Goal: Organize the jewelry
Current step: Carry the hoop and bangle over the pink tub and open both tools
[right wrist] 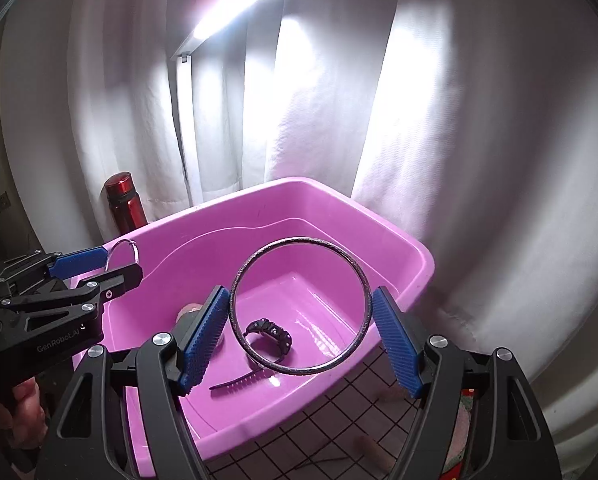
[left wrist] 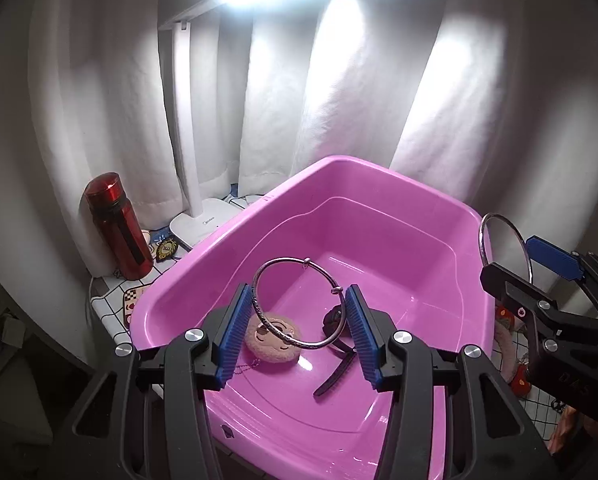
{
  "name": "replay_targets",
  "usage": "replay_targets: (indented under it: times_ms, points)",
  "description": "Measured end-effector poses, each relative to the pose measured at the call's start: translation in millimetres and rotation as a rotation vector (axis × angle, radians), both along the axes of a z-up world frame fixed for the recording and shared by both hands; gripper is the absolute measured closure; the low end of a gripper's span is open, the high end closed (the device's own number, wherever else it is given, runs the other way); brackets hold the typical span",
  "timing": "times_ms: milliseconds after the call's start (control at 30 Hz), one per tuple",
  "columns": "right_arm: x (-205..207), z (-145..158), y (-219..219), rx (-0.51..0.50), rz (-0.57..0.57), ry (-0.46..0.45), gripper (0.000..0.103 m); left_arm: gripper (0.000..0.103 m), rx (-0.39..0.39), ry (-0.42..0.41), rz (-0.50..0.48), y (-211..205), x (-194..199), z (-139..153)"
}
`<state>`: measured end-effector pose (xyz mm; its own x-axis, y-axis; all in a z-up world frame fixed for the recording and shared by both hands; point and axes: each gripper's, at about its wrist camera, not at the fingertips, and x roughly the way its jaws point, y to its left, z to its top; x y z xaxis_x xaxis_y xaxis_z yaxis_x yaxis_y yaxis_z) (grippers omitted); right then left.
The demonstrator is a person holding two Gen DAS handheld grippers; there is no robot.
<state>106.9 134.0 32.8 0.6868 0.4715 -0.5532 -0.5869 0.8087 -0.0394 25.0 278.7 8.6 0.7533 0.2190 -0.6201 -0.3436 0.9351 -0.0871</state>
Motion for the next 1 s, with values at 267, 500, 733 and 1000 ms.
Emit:
replay_targets:
  times_ms: [267, 500, 733, 1000]
  points:
    - [20.3, -21.4, 30.5, -0.058, 0.018, 0.057, 0.032, 0.056, -0.026, 0.05, 0.002, 16.4, 14.1, -17.4]
    - [31.7, -34.1, 37.9, -0.076, 0.004, 0.094, 0.032, 0.056, -0.041, 0.076, -0.001, 24.0, 21.8, -26.7]
    - [37.1, -41.6, 44.0, -0.093, -0.006, 0.117, 0.032, 0.056, -0.05, 0.101, -0.003, 26.7, 28.2, -34.4]
    - [41.2, -51.4, 46.3, -0.107, -0.024, 0.143, 0.032, 0.056, -0.057, 0.126, 0.005, 29.1, 31.1, -41.9]
